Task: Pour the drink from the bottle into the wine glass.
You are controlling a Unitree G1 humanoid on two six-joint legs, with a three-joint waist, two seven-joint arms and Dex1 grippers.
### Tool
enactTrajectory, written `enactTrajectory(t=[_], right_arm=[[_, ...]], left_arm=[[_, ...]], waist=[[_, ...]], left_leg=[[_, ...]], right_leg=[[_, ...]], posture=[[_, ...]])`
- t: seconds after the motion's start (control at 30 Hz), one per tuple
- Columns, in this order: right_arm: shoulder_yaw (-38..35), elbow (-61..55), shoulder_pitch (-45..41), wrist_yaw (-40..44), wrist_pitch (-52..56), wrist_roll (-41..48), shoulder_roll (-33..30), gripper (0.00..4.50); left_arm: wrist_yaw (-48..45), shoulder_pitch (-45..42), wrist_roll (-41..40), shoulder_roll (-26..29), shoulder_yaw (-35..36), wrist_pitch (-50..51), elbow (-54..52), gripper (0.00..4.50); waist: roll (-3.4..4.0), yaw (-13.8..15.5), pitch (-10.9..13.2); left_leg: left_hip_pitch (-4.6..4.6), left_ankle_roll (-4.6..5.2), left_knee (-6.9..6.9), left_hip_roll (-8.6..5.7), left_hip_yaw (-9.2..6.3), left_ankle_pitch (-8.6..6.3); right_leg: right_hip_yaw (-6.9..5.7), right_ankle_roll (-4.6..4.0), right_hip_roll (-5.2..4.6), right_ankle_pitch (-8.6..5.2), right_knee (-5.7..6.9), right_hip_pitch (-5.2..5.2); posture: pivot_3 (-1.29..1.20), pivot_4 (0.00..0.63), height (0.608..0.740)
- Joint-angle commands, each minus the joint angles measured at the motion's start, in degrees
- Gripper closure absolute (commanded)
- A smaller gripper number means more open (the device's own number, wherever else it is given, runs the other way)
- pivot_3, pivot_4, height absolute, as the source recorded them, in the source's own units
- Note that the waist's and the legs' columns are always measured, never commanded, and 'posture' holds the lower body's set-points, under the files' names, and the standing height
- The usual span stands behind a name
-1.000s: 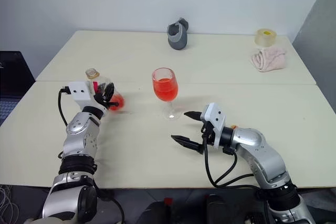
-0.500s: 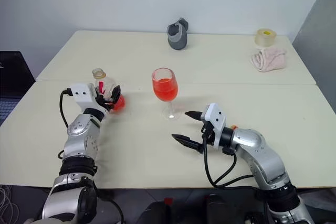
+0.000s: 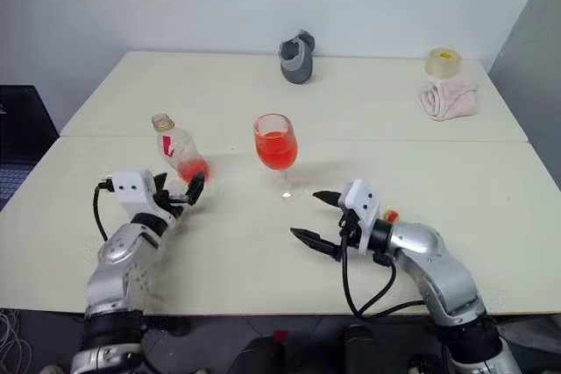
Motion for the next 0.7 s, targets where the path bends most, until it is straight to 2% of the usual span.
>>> enactTrajectory(t=[0.03,0.2,0.33,0.5,0.7], right_arm=[[-3.0,-5.8,2.6,-3.3,1.2,0.8,-0.1,0.00],[-4.9,-11.3,7.1,-9.8,3.7,0.5,1.4,0.00],[-7.4,-14.3,12.0,-20.5,4.2,-4.6,4.8,0.00],[-8.9,-15.3,15.6,-29.5,5.2,-8.5,9.5,0.00],[-10.7,-15.4,17.5,-33.8,5.4,-10.3,12.3,0.00]], left_arm=[[-0.1,5.9,-3.8,0.9,1.3,6.1,-12.8,0.03],[3.3,14.1,-7.9,-1.3,3.0,12.3,-24.6,0.03],[7.5,20.4,-6.2,-2.8,1.7,14.8,-33.2,0.03],[11.6,22.2,-3.3,-4.5,-1.6,16.6,-38.3,0.03],[14.3,22.2,-1.8,-6.6,-3.9,17.5,-41.3,0.03]], waist=[[0.00,0.0,0.0],[0.00,0.1,0.0],[0.00,0.2,0.0],[0.01,0.2,-0.1],[0.03,0.2,-0.1]], left_leg=[[0.02,0.01,-0.01,0.01,0.00,-0.01],[0.13,0.00,-0.22,0.35,0.03,-0.01],[0.39,0.01,-0.35,0.47,0.12,-0.02],[0.41,0.00,-0.39,0.53,0.36,-0.02],[0.46,0.00,-0.44,0.61,0.61,-0.02]], right_leg=[[0.00,0.00,0.00,0.00,-0.06,0.05],[0.00,0.00,-0.13,0.00,-0.32,0.21],[0.00,0.00,0.15,0.00,-0.50,0.51],[0.01,-0.01,0.23,0.01,-0.55,0.51],[0.12,-0.02,0.29,0.01,-0.57,0.50]], posture=[[0.00,0.150,0.740],[0.00,0.150,0.740],[0.00,0.150,0.740],[0.00,0.150,0.740],[0.00,0.150,0.740]])
